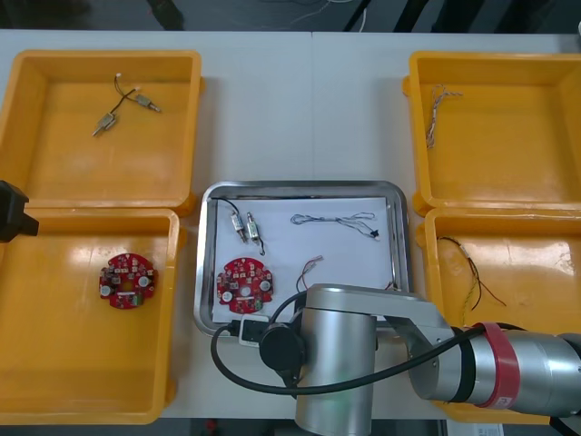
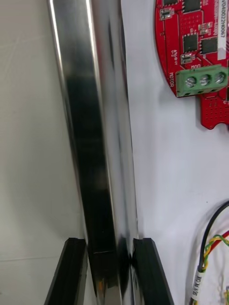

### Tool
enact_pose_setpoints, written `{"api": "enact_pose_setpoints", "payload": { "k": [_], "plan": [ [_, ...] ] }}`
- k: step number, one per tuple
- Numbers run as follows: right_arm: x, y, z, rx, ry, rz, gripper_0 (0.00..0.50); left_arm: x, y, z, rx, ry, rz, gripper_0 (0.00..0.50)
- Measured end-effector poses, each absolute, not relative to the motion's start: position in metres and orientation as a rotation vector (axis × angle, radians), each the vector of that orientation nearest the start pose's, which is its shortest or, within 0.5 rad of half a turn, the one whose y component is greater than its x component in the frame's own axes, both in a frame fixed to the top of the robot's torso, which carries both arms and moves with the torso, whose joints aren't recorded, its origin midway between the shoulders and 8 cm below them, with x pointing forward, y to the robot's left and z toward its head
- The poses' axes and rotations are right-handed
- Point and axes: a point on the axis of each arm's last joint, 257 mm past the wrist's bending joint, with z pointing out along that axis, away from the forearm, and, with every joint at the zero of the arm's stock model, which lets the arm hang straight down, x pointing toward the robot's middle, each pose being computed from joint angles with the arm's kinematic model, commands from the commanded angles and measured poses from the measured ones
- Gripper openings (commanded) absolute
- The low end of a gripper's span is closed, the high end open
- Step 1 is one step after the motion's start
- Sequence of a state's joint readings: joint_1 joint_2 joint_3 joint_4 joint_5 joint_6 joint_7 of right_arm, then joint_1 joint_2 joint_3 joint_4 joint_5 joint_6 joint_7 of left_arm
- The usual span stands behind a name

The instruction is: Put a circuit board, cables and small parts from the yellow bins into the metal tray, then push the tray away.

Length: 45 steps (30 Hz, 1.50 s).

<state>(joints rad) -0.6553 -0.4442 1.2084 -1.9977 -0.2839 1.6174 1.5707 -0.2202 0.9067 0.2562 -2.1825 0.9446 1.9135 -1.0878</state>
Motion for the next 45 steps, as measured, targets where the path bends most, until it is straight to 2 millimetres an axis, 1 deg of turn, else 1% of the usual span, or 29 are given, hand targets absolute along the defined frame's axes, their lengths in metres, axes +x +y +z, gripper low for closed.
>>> {"api": "enact_pose_setpoints", "payload": {
  "k": [2,3,6,8,10,12,14,15,16,33,39,45],
  "plan": [
    [0.3304,-0.0234,-0.3383,-1.836,2.020,-0.397,0.262,0.3760,0.3712,-0.1418,-0.121,2.691,0.021,0.500],
    [0.3301,-0.0228,-0.3379,-1.836,2.018,-0.395,0.245,0.3760,0.3712,-0.1418,-0.121,2.691,0.021,0.500],
    [0.3293,-0.0220,-0.3368,-1.837,2.014,-0.393,0.228,0.3760,0.3712,-0.1418,-0.121,2.691,0.021,0.500],
    [0.3290,-0.0222,-0.3365,-1.838,2.015,-0.394,0.170,0.3760,0.3712,-0.1418,-0.121,2.691,0.021,0.500],
    [0.3288,-0.0220,-0.3364,-1.838,2.014,-0.393,0.089,0.3760,0.3712,-0.1418,-0.121,2.691,0.021,0.500],
    [0.3287,-0.0213,-0.3356,-1.838,2.011,-0.392,0.051,0.3760,0.3712,-0.1418,-0.121,2.691,0.021,0.500],
    [0.3290,-0.0212,-0.3353,-1.837,2.009,-0.394,0.029,0.3760,0.3712,-0.1418,-0.121,2.691,0.021,0.500],
    [0.3290,-0.0212,-0.3353,-1.836,2.009,-0.394,0.006,0.3760,0.3712,-0.1418,-0.121,2.691,0.021,0.500],
    [0.3290,-0.0212,-0.3353,-1.836,2.009,-0.394,0.000,0.3760,0.3712,-0.1418,-0.121,2.691,0.021,0.500],
    [0.3280,-0.0212,-0.3362,-1.844,2.002,-0.399,0.000,0.3760,0.3712,-0.1418,-0.121,2.691,0.021,0.500],
    [0.3250,-0.0191,-0.3380,-1.896,1.946,-0.435,0.000,0.3760,0.3712,-0.1418,-0.121,2.691,0.021,0.500],
    [0.3268,-0.0165,-0.3359,-1.914,1.914,-0.451,0.000,0.3760,0.3712,-0.1418,-0.121,2.691,0.021,0.500]
  ]
}}
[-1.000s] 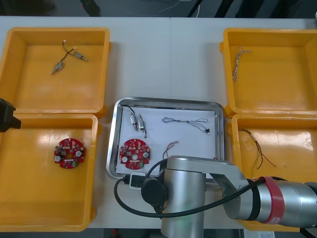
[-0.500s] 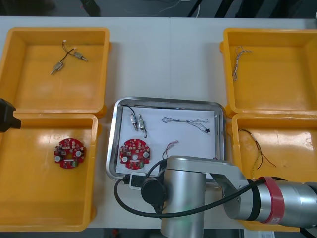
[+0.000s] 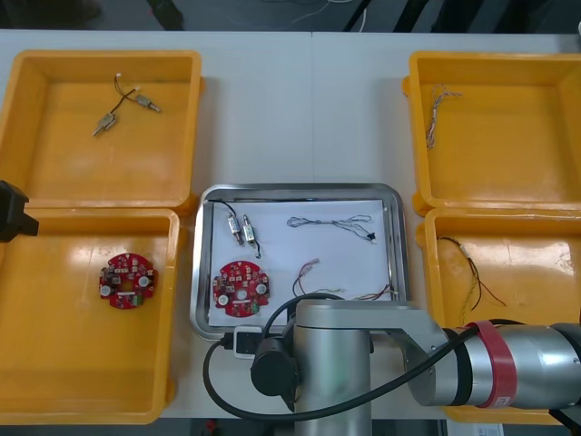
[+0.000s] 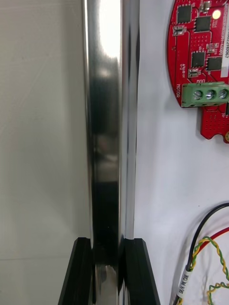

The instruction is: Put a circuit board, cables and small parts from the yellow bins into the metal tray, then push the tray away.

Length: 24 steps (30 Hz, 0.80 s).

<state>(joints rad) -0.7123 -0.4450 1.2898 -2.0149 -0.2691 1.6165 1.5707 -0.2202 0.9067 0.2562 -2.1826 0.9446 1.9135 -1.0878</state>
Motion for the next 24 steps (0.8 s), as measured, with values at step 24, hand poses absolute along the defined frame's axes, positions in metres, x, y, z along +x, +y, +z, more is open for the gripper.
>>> {"api": "enact_pose_setpoints", "payload": {
  "k": [24],
  "plan": [
    [0.371,-0.023,-0.305,-1.877,1.835,-0.574,0.000,0.376,0.371,-0.142,-0.121,2.691,0.021,0.500]
  ]
}}
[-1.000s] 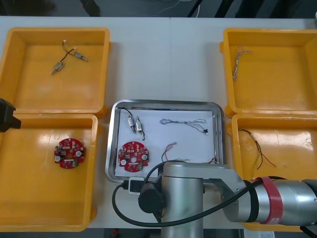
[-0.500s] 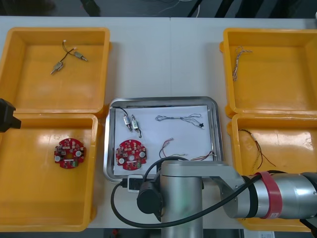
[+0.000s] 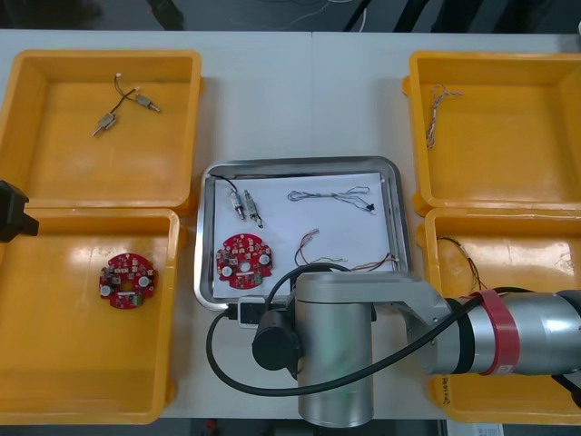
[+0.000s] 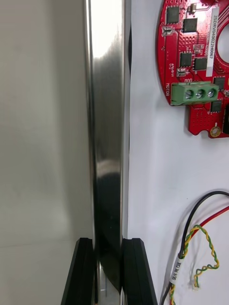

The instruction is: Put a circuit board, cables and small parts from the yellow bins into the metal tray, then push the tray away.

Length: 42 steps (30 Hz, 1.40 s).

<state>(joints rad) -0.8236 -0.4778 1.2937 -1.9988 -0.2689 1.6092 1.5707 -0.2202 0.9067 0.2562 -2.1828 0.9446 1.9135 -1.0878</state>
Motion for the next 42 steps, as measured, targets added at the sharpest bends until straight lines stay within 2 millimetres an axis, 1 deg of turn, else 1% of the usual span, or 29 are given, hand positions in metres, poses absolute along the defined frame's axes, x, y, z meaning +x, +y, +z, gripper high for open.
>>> {"api": "enact_pose_setpoints", "payload": {
  "k": [17,28,33,42],
  "plan": [
    [0.412,-0.030,-0.283,-1.828,1.808,-0.697,0.000,0.376,0.371,-0.142,-0.121,2.691,0.021,0.500],
    [0.434,-0.029,-0.267,-1.798,1.781,-0.748,0.000,0.376,0.371,-0.142,-0.121,2.691,0.021,0.500],
    [0.447,-0.030,-0.259,-1.779,1.770,-0.777,0.000,0.376,0.371,-0.142,-0.121,2.691,0.021,0.500],
    [0.468,-0.035,-0.250,-1.746,1.767,-0.826,0.000,0.376,0.371,-0.142,-0.121,2.691,0.021,0.500]
  ]
}}
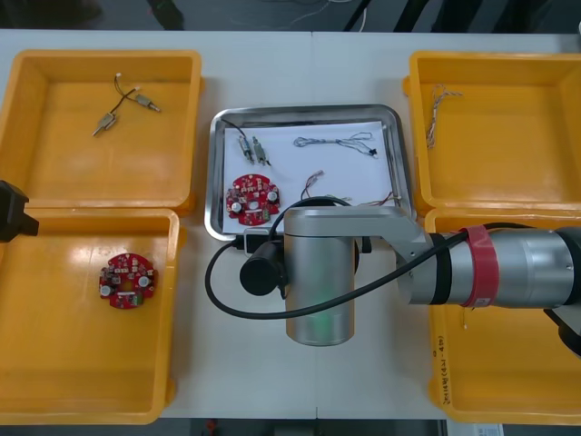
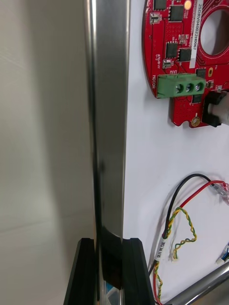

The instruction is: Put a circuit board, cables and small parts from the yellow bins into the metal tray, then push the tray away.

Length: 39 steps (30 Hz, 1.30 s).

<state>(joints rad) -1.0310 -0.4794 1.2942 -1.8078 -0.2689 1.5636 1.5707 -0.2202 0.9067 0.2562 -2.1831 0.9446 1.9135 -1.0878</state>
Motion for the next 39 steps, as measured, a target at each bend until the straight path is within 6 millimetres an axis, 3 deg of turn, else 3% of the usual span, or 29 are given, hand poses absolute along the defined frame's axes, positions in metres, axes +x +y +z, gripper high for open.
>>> {"api": "enact_pose_setpoints", "payload": {
  "k": [39],
  "plan": [
    [0.555,-0.045,-0.205,-1.662,1.678,-0.958,0.000,0.376,0.371,-0.142,-0.120,2.690,0.021,0.500]
  ]
}}
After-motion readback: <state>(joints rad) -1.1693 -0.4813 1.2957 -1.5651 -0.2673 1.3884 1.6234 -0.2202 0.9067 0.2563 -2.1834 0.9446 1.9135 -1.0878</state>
